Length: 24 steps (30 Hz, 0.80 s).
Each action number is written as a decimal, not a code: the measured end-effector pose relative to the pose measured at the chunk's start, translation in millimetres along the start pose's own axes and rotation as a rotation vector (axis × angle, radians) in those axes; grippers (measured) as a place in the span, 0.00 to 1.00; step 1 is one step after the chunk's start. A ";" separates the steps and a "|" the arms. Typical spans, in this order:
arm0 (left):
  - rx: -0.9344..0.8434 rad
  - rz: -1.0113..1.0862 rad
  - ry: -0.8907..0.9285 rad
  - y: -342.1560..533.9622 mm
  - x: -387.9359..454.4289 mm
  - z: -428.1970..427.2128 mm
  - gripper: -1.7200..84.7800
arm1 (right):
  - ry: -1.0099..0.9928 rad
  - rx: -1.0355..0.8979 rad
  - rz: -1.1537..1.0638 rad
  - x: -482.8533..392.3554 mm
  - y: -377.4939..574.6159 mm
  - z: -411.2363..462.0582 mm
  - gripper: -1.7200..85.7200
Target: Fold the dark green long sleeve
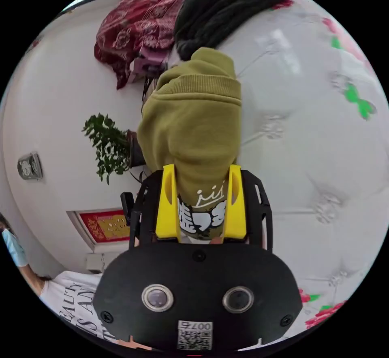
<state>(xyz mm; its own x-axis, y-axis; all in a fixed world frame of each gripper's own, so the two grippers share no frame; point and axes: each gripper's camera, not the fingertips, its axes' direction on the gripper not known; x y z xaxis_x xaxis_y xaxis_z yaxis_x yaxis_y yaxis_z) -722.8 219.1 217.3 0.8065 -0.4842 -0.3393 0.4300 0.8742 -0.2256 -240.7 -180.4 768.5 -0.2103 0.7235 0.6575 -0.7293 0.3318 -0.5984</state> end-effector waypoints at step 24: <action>-0.549 1.152 -0.387 200.3 256.0 244.9 0.01 | 0.975 -0.602 -0.308 24.4 223.4 -2.9 0.12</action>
<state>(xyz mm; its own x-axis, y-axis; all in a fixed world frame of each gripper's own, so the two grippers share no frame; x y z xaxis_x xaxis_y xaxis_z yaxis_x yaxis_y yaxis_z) -330.8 279.1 308.9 0.6982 0.6380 -0.3247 -0.7152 0.6024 -0.3543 -406.8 -86.9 649.5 0.6953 0.6324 0.3415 -0.1837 0.6157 -0.7662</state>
